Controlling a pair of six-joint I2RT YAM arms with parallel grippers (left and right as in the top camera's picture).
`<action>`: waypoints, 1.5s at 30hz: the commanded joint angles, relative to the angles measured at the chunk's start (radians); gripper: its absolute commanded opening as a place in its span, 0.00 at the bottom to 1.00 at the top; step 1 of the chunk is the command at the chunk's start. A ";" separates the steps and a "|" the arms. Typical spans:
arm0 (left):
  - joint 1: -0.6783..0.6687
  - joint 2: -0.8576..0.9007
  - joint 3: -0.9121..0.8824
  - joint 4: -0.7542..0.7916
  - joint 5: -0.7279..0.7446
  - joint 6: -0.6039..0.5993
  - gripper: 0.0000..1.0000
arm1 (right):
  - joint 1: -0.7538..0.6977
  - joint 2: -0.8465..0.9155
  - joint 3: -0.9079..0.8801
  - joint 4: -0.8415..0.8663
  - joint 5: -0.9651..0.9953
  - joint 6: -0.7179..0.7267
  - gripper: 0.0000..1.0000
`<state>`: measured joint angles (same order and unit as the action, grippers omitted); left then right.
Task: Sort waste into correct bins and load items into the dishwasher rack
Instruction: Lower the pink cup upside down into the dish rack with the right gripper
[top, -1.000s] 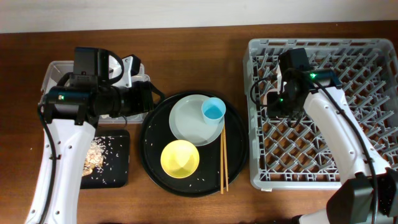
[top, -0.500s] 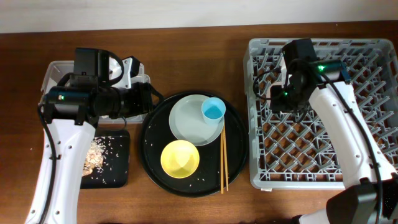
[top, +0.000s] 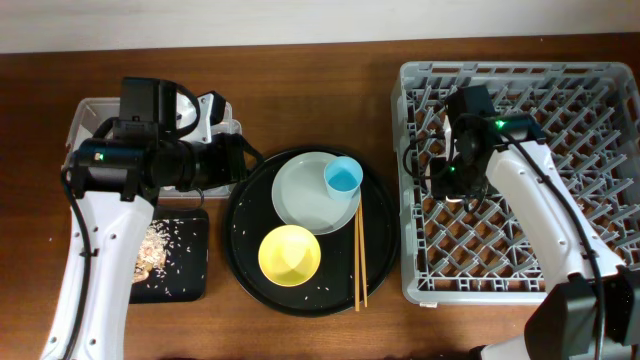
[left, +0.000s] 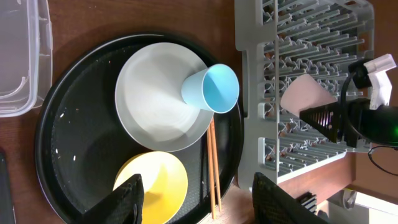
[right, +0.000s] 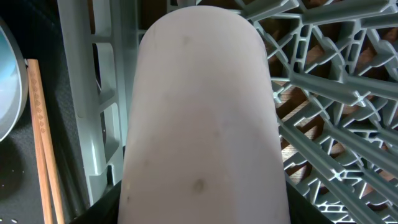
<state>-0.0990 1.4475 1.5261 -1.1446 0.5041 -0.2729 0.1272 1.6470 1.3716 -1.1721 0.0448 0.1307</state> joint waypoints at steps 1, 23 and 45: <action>-0.004 -0.002 0.000 -0.001 -0.005 0.005 0.55 | 0.003 -0.002 -0.016 0.002 0.008 -0.002 0.53; -0.004 -0.002 0.000 -0.062 -0.031 0.005 0.77 | 0.069 -0.002 0.024 -0.053 -0.203 0.033 0.49; -0.004 -0.002 0.000 -0.070 -0.031 0.005 0.99 | 0.114 -0.002 -0.210 0.110 -0.094 0.069 0.26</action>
<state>-0.0990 1.4475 1.5261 -1.2148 0.4778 -0.2749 0.2394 1.6485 1.1702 -1.0576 -0.1280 0.2024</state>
